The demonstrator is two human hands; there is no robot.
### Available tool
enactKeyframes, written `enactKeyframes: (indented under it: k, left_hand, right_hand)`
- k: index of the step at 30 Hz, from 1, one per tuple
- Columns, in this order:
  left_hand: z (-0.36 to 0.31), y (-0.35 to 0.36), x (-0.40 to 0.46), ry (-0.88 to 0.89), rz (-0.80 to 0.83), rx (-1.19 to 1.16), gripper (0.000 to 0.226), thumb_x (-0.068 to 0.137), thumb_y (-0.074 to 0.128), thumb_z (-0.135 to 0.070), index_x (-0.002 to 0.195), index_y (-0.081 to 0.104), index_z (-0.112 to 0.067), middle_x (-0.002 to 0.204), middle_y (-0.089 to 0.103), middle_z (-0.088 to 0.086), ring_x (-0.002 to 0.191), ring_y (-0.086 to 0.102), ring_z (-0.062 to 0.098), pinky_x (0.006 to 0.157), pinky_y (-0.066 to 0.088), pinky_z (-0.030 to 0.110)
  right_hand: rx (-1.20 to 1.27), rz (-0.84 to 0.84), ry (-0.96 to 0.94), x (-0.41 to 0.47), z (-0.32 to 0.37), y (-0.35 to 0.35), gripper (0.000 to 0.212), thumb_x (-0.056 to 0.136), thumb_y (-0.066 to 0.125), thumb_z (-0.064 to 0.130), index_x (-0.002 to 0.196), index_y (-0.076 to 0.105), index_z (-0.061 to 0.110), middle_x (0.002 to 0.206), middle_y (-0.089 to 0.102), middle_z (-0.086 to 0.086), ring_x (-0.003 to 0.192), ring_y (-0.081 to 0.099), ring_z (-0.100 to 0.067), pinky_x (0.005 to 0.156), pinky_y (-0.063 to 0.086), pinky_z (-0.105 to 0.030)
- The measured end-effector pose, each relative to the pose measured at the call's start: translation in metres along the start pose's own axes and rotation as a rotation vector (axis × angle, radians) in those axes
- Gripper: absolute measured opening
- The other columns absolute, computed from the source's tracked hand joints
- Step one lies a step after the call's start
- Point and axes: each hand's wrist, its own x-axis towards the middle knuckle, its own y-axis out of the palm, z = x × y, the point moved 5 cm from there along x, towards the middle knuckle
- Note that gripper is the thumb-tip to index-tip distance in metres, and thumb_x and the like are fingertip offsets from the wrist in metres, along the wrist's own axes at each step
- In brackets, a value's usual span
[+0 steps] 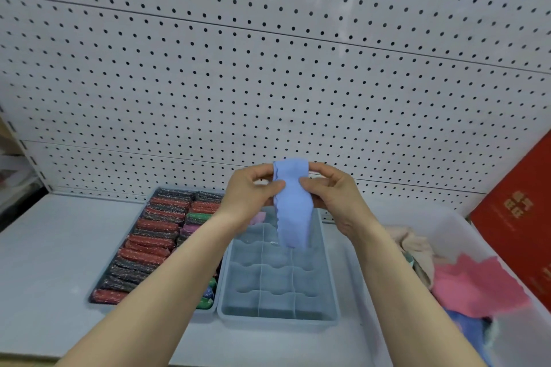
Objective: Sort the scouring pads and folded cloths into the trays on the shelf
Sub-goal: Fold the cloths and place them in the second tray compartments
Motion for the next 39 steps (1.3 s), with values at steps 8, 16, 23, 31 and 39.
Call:
enactKeyframes:
  k: [8, 16, 23, 31, 39]
  left_hand:
    - [-0.046, -0.004, 0.005, 0.349, -0.021, -0.021, 0.052, 0.083, 0.051, 0.021, 0.063, 0.076, -0.019, 0.092, 0.063, -0.006, 0.081, 0.062, 0.005, 0.067, 0.051, 0.018]
    - [-0.049, -0.008, 0.006, 0.290, -0.040, -0.170, 0.036, 0.096, 0.045, 0.006, 0.094, 0.074, -0.016, 0.103, 0.068, -0.001, 0.086, 0.066, 0.011, 0.070, 0.052, 0.019]
    - [-0.006, 0.000, 0.001, -0.146, 0.140, -0.142, 0.037, 0.087, 0.069, -0.011, 0.123, 0.061, -0.003, 0.106, 0.074, 0.009, 0.095, 0.072, 0.025, 0.080, 0.059, 0.035]
    - [-0.009, -0.010, 0.000, -0.139, 0.011, -0.224, 0.033, 0.085, 0.068, 0.000, 0.115, 0.063, -0.011, 0.096, 0.073, 0.008, 0.075, 0.072, 0.020, 0.062, 0.057, 0.026]
    - [-0.013, -0.008, -0.003, -0.091, 0.032, -0.236, 0.042, 0.087, 0.064, 0.005, 0.120, 0.056, -0.019, 0.098, 0.076, 0.006, 0.082, 0.071, 0.024, 0.074, 0.060, 0.032]
  right_hand:
    - [0.145, 0.100, -0.171, -0.005, 0.034, -0.002, 0.041, 0.096, 0.043, -0.009, 0.103, 0.074, 0.015, 0.102, 0.074, -0.008, 0.092, 0.068, -0.025, 0.085, 0.055, -0.037]
    - [0.038, 0.101, -0.010, -0.009, 0.015, 0.006, 0.018, 0.096, 0.059, 0.012, 0.106, 0.067, -0.001, 0.089, 0.074, -0.007, 0.076, 0.068, -0.018, 0.070, 0.055, -0.027]
    - [-0.009, -0.037, -0.099, -0.008, 0.023, 0.002, 0.017, 0.097, 0.058, 0.011, 0.112, 0.064, 0.016, 0.085, 0.076, -0.011, 0.074, 0.072, -0.021, 0.065, 0.055, -0.027]
    - [-0.164, 0.246, -0.272, -0.015, 0.019, 0.011, 0.054, 0.080, 0.070, -0.011, 0.120, 0.061, 0.024, 0.121, 0.065, -0.009, 0.105, 0.060, -0.034, 0.090, 0.054, -0.043]
    - [-0.138, 0.024, -0.225, -0.011, 0.024, 0.012, 0.010, 0.087, 0.071, 0.009, 0.091, 0.074, 0.001, 0.095, 0.074, -0.009, 0.075, 0.061, -0.011, 0.072, 0.052, -0.024]
